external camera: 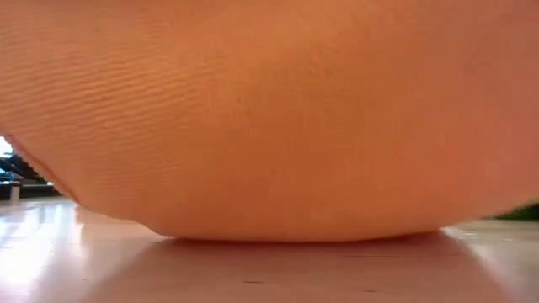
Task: Fold microfiber towels
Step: Fold the left orange microfiber cloth
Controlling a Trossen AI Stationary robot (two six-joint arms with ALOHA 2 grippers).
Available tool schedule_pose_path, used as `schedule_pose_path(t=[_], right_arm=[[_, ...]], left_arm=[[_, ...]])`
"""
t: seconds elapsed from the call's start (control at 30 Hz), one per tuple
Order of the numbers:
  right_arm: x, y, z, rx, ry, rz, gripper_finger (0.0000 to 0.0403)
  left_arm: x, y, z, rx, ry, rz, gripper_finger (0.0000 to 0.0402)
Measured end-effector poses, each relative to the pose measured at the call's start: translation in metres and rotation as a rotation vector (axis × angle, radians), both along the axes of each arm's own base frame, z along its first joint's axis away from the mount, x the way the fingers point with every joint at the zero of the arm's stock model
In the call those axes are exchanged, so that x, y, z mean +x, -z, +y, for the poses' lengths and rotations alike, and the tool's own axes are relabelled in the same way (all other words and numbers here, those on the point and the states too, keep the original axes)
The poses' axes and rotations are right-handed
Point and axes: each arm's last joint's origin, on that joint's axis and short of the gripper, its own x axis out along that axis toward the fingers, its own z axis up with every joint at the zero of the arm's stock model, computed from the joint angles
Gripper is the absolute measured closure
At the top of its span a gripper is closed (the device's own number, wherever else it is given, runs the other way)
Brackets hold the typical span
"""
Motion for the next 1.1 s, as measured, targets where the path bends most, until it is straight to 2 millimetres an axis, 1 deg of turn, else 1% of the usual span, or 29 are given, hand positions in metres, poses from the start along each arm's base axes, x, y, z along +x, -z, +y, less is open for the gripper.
schedule_pose_path(t=[0.07, 0.13, 0.23, 0.27, 0.33, 0.47, 0.53, 0.6, 0.73, 0.83, 0.97, 1.1], right_arm=[[-0.005, 0.006, 0.006, 0.018, 0.043, 0.023, 0.0398], [-0.014, 0.005, 0.008, 0.007, 0.093, 0.025, 0.0398], [-0.031, 0.002, 0.002, -0.014, 0.189, 0.038, 0.0398], [-0.036, 0.004, -0.002, -0.022, 0.223, 0.05, 0.0398], [-0.044, 0.015, -0.017, -0.036, 0.281, 0.078, 0.0399], [-0.051, 0.036, -0.055, -0.004, 0.341, 0.118, 0.04], [-0.052, 0.046, -0.074, 0.026, 0.355, 0.123, 0.0401], [-0.05, 0.053, -0.093, 0.049, 0.355, 0.129, 0.0401], [-0.045, 0.06, -0.118, 0.079, 0.355, 0.122, 0.0401], [-0.039, 0.064, -0.128, 0.066, 0.35, 0.132, 0.0401], [-0.032, 0.066, -0.135, 0.043, 0.333, 0.126, 0.0401], [-0.027, 0.066, -0.144, 0.017, 0.333, 0.115, 0.0393]], left_arm=[[0.009, -0.001, 0.009, -0.011, -0.051, -0.01, 0.0395], [0.02, -0.001, 0.024, -0.022, -0.113, -0.003, 0.0395], [0.039, -0.002, 0.05, -0.033, -0.19, -0.007, 0.0395], [0.044, -0.002, 0.058, -0.038, -0.207, -0.005, 0.0395], [0.051, -0.001, 0.073, -0.044, -0.237, 0.005, 0.0395], [0.063, 0.007, 0.093, -0.054, -0.282, 0.05, 0.0395], [0.066, 0.013, 0.097, -0.061, -0.29, 0.079, 0.0395], [0.066, 0.02, 0.097, -0.058, -0.295, 0.112, 0.0395], [0.066, 0.029, 0.095, -0.051, -0.297, 0.152, 0.0395], [0.064, 0.032, 0.096, -0.037, -0.314, 0.188, 0.0395], [0.064, 0.034, 0.102, -0.038, -0.357, 0.227, 0.0395], [0.066, 0.036, 0.114, -0.057, -0.425, 0.264, 0.0395]])
